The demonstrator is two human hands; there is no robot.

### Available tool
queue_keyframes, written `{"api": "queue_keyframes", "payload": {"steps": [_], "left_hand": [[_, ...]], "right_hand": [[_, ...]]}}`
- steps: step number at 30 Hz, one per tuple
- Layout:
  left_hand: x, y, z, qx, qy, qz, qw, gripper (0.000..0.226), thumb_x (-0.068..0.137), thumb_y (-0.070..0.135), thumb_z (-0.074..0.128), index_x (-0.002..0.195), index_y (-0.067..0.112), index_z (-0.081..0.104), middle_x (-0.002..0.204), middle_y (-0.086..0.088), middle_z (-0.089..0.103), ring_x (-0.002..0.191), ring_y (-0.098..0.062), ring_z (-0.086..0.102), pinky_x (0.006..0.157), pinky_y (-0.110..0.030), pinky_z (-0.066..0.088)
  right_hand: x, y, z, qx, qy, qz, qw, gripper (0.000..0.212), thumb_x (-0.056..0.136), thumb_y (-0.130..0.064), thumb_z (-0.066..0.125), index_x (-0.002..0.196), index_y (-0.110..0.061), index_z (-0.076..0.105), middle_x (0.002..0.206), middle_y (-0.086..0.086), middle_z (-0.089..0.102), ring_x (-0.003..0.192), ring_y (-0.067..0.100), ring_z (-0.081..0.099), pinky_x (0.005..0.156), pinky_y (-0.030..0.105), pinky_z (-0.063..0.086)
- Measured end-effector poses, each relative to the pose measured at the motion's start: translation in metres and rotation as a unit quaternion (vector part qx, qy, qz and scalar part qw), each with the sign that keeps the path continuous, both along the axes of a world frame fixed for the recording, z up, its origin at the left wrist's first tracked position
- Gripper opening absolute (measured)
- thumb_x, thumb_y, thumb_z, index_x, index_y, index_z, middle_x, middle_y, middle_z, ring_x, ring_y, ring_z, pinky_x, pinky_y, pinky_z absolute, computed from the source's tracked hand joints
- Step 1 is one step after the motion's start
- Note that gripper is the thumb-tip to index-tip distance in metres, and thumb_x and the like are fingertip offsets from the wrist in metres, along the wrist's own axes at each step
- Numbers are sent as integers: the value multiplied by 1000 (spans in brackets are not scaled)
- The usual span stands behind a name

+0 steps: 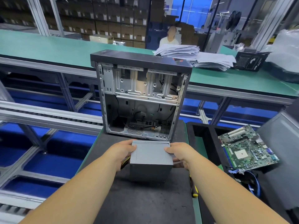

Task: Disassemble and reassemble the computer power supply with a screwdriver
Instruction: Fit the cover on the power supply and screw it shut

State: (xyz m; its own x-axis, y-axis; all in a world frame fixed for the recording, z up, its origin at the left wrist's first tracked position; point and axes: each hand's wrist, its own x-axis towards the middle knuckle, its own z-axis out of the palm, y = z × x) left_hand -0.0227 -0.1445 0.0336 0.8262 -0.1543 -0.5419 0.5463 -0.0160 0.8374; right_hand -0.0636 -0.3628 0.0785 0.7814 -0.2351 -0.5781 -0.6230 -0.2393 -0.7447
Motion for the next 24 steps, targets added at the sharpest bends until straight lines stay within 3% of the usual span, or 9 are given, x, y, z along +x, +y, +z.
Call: {"api": "queue_keyframes", "payload": {"steps": [2,5,10,13,17,24], "left_hand": [[2,0,0,14,-2,4,1000,30,95,6,57,120,21,65,105,-6,75,99,-21,70,80,-34,55],[6,-1,0,38,-4,-2,999,32,95,3,57,122,20,61,107,-8,72,96,-21,69,71,-31,53],[11,0,1,49,-5,-13,999,25,95,2,57,112,18,64,98,-6,74,85,-19,71,64,-30,51],[16,1,0,59,-1,-21,998,22,94,3,58,106,20,66,92,-5,76,87,-20,72,71,-33,53],[18,0,3,64,1,-27,998,23,94,2,56,102,20,67,86,-3,77,80,-17,73,60,-29,53],[14,-6,2,65,-19,2,998,14,94,7,55,99,15,66,89,-7,76,75,-19,72,59,-29,52]], "right_hand": [[1,-1,1,11,7,1,1000,22,96,-15,62,76,-24,57,82,0,65,70,21,65,86,47,57],[2,-1,3,22,12,11,1000,4,95,-17,62,96,-19,66,104,7,71,85,26,69,91,52,55],[7,0,0,2,16,9,1000,30,94,-19,64,124,-16,63,118,9,67,103,31,67,94,52,54],[13,-1,-1,-10,22,5,1000,40,93,-19,66,132,-15,57,124,10,63,112,33,62,94,51,54],[20,-4,0,11,46,-8,999,44,93,-14,67,135,-15,53,106,9,67,110,33,65,97,51,51],[23,-8,-1,24,48,-6,999,46,91,-13,69,135,-15,53,105,9,63,107,34,63,97,50,52]]}}
